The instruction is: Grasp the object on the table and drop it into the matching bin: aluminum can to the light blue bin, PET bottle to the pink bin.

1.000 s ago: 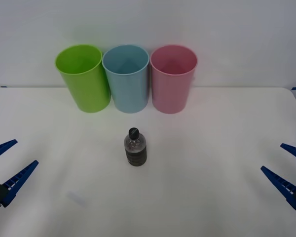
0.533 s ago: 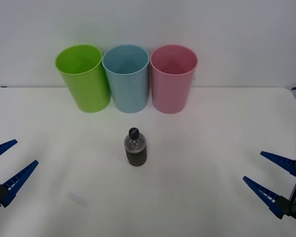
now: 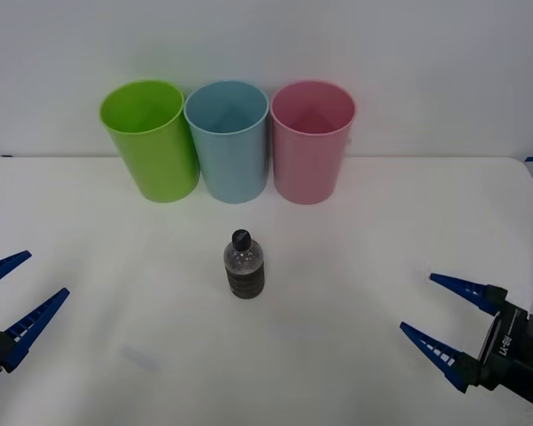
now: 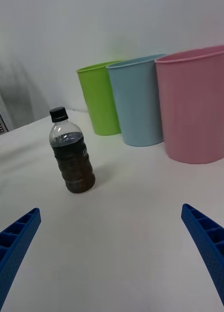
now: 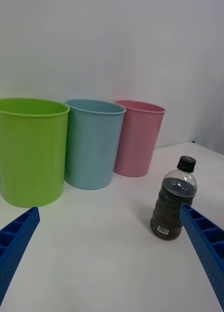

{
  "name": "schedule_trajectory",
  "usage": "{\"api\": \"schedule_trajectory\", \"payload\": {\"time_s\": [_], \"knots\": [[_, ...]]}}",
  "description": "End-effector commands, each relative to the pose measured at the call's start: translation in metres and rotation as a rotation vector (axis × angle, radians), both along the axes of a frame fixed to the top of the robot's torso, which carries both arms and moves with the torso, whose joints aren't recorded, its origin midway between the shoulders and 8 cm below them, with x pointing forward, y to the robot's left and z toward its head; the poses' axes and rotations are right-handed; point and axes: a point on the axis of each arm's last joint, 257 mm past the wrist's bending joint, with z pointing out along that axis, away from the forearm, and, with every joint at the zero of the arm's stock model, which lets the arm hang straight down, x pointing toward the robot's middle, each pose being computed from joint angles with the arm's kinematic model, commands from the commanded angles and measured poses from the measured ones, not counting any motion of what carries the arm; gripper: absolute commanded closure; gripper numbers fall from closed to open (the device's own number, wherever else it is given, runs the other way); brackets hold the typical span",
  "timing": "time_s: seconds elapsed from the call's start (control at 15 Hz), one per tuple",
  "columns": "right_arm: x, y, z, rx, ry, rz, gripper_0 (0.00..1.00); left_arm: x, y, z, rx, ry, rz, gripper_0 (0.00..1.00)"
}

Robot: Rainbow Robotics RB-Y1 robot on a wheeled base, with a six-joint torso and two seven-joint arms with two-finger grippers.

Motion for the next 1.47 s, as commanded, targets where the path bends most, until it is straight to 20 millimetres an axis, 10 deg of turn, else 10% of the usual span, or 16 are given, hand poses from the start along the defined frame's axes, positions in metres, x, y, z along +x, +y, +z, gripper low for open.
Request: {"api": "schedule_trajectory", "payload": {"time_s": [0.07,1.47], "knots": [[0.008,0.019,-0.006,-0.005,-0.004,0.005,0.0,0.0,0.0,0.0,0.0,0.0,0.0,0.0],[0.061,0.154,-0.041,-0.071,-0.029,-0.045,0.0,0.0,0.0,0.0,0.0,0.0,0.0,0.0]]}}
